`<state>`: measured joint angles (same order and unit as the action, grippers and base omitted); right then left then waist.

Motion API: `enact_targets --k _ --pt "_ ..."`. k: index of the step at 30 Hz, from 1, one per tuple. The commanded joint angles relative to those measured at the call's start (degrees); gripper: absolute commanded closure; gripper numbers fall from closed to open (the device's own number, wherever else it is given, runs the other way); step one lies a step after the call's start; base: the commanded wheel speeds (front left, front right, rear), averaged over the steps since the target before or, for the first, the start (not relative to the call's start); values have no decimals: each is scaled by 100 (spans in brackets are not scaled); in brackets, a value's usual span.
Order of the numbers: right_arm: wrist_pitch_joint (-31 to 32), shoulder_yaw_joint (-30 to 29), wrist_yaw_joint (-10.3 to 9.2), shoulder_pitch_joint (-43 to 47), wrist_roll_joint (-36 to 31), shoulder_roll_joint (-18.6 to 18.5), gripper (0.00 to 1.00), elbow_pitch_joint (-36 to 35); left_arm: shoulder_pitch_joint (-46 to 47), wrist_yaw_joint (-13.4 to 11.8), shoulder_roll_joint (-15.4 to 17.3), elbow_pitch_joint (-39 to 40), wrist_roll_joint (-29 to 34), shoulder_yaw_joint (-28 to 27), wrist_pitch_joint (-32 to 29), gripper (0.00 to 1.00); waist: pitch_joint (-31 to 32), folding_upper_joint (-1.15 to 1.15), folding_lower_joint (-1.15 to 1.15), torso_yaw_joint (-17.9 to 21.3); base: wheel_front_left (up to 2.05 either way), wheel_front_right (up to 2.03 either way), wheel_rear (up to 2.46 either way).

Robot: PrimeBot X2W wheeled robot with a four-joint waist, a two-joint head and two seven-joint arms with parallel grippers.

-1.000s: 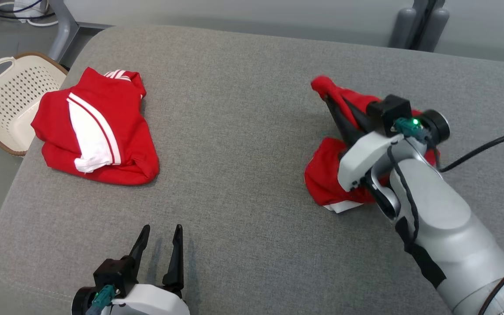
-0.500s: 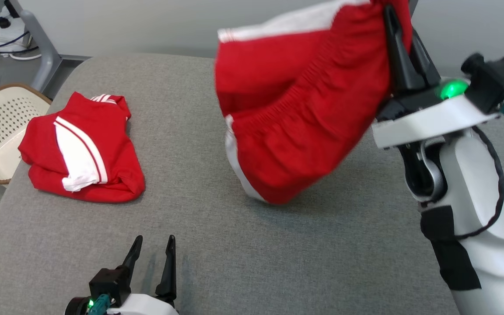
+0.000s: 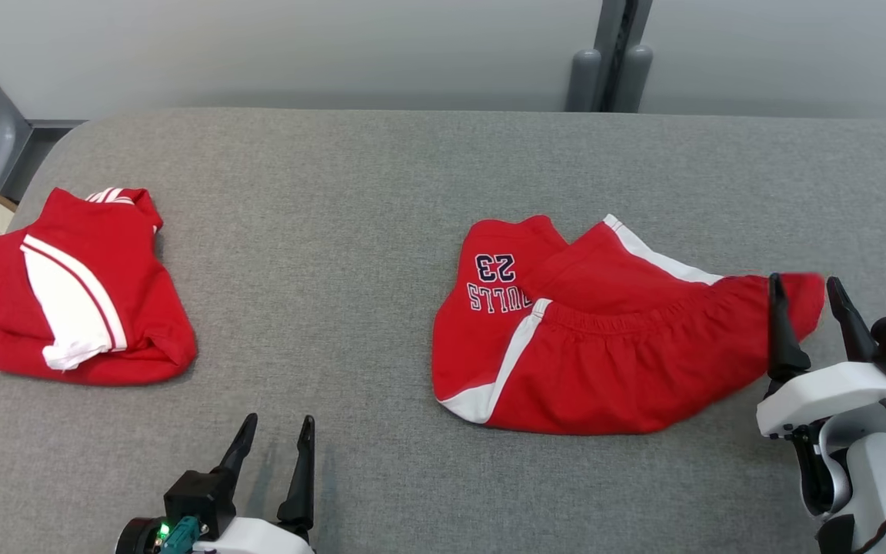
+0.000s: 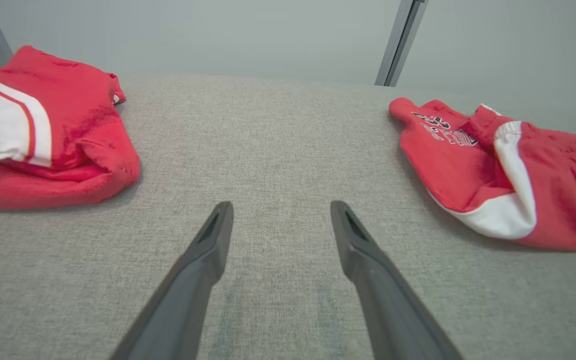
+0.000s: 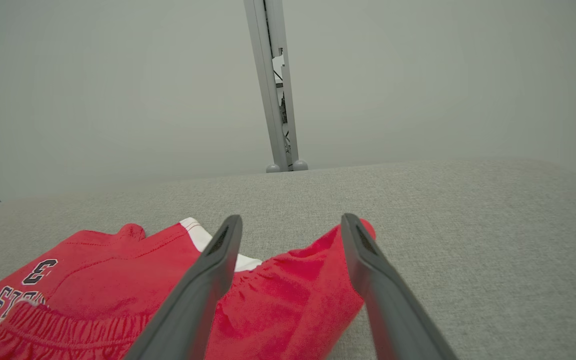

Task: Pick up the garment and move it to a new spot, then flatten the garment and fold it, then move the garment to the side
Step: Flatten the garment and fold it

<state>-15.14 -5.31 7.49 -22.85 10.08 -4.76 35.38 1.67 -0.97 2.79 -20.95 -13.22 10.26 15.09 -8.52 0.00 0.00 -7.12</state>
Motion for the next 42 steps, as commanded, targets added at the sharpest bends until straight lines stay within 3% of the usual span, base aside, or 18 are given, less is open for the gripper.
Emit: enact_targets --k 1,8,15,26,38,39,42 --pt "0 -83 0 108 -106 32 0 -102 78 36 21 -15 44 -15 11 0 30 0 0 124 0 0 0" --pt "0 70 0 203 -148 151 0 -394 111 34 22 -29 15 9 11 0 96 0 0 307 0 0 0" --pt "0 1127 0 65 11 175 0 -418 99 4 23 -13 -47 78 11 0 72 0 0 280 0 0 0" --pt "159 3333 0 -869 930 46 0 626 102 -53 21 -56 -208 181 11 0 -99 0 0 -196 0 0 0" --pt "763 4249 0 -1482 1643 -252 0 1518 110 -144 20 -7 -340 254 11 0 -201 0 0 -328 0 0 0" --pt "830 4327 0 -1505 1691 -267 6 1551 128 -147 21 -5 -347 256 11 0 -213 0 0 -319 0 0 0" --pt "970 4559 0 -1575 1840 -320 85 1601 175 -149 21 2 -367 272 11 0 -244 0 0 -296 0 0 0"
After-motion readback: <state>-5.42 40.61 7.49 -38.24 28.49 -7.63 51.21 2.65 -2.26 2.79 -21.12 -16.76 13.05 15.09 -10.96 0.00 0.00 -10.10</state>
